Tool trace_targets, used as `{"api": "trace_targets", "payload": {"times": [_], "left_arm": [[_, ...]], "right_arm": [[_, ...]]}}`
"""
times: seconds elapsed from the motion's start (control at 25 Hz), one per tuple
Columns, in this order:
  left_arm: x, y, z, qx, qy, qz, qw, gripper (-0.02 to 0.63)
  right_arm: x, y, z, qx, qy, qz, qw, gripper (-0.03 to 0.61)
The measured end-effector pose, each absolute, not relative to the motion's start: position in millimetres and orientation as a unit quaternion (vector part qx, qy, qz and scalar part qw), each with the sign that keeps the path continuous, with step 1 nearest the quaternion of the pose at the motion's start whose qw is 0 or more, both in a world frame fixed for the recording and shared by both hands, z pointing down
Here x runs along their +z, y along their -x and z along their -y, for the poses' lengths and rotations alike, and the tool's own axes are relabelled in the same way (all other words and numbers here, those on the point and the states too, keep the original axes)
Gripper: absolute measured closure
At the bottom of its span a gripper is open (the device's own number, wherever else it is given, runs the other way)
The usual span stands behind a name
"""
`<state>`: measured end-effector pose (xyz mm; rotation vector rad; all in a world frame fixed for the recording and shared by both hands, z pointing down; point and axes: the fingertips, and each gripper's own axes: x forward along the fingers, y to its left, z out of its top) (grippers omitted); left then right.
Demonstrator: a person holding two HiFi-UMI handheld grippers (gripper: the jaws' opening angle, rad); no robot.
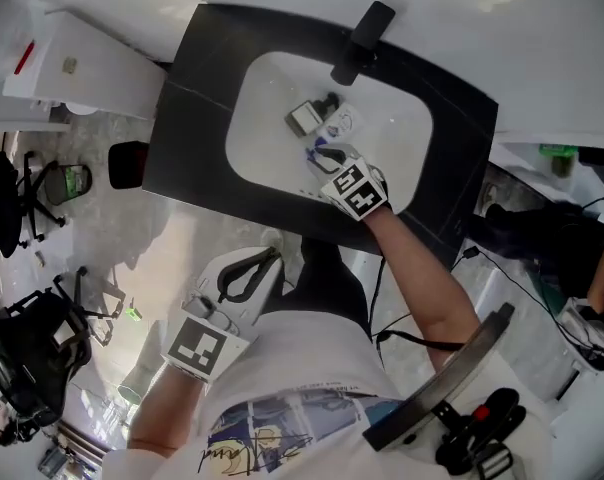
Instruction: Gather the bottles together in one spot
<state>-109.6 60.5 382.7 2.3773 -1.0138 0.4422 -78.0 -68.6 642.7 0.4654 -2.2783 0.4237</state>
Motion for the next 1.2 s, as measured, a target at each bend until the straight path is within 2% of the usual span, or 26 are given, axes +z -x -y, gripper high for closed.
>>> {"api": "trace_targets", "payload": {"times": [0.4, 0.52, 0.68, 0.88, 1.2], "left_arm": [[398, 110, -55, 0.178, -0.858, 0.391, 0.281, 0.583], [401, 111, -55, 0.178, -0.855, 0.394, 0.288, 0.583], [403, 112, -52, 0.175, -0.853, 0.395, 0.293, 0.584], [396, 110, -44, 0.166, -0.861, 0.391, 0.279, 0.588], [384, 93, -42, 0.162, -0.877, 0.368, 0.265, 0.591]], "right_arm": [[702, 93, 81, 0.176, -0.16, 0.874, 0.424, 0.48], [705, 94, 81, 0.172, -0.158, 0.874, 0.427, 0.531], [700, 90, 78, 0.193, -0.16, 0.87, 0.425, 0.549], [671, 78, 82, 0.26, -0.184, 0.872, 0.373, 0.557], [622, 46, 104, 0.367, -0.219, 0.868, 0.252, 0.552]]}}
